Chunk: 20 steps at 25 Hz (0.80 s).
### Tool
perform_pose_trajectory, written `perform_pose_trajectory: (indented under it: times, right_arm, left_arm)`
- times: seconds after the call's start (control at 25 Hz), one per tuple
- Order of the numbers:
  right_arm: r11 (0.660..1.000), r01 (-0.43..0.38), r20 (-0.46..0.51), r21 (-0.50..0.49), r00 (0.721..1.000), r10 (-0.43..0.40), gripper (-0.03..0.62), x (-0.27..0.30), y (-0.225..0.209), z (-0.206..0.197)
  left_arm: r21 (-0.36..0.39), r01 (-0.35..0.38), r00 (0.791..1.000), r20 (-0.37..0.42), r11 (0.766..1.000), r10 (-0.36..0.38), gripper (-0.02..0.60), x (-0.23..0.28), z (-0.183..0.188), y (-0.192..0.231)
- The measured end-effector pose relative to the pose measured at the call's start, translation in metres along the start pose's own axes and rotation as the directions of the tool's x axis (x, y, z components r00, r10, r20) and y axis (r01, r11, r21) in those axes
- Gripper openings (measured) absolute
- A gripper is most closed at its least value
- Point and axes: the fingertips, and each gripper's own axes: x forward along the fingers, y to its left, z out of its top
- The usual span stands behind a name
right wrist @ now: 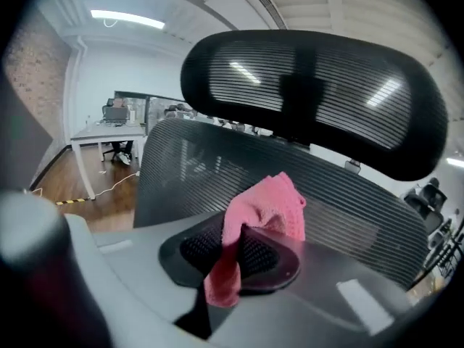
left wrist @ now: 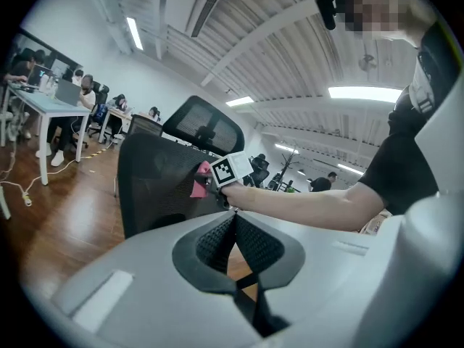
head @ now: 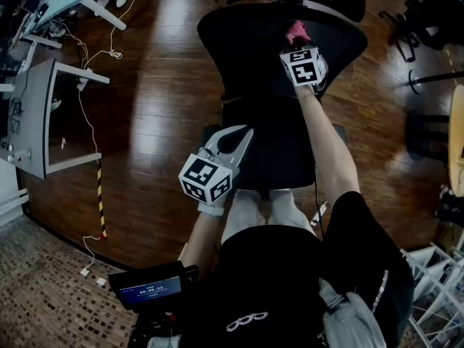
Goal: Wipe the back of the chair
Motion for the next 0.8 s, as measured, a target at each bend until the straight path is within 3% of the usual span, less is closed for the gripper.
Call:
perform_pose_trajectory:
  times: [0.32,0.52,0.8]
  right_arm:
    - [0.992,-0.108,0.031,-0.071,0.993,0.111,0.041,0.046,0.111,0.048]
    - [0.976,-0.185,0.040,-0.118,0.981,0.190,0.041,0.057,0.165,0.063]
    - [0.910,-0.382,0.017,-0.163,0.921,0.390,0.041,0.075,0.238,0.069]
  left_arm:
    - [-0.049,-0.106,0.994,0.032,0.993,0.108,-0.006,-0.063,-0.008,0.052]
    - [-0.060,-0.124,0.991,0.043,0.991,0.126,-0.006,-0.082,-0.011,0.068]
    - [-0.062,-0.139,0.989,0.048,0.988,0.142,-0.006,-0.090,-0.010,0.079]
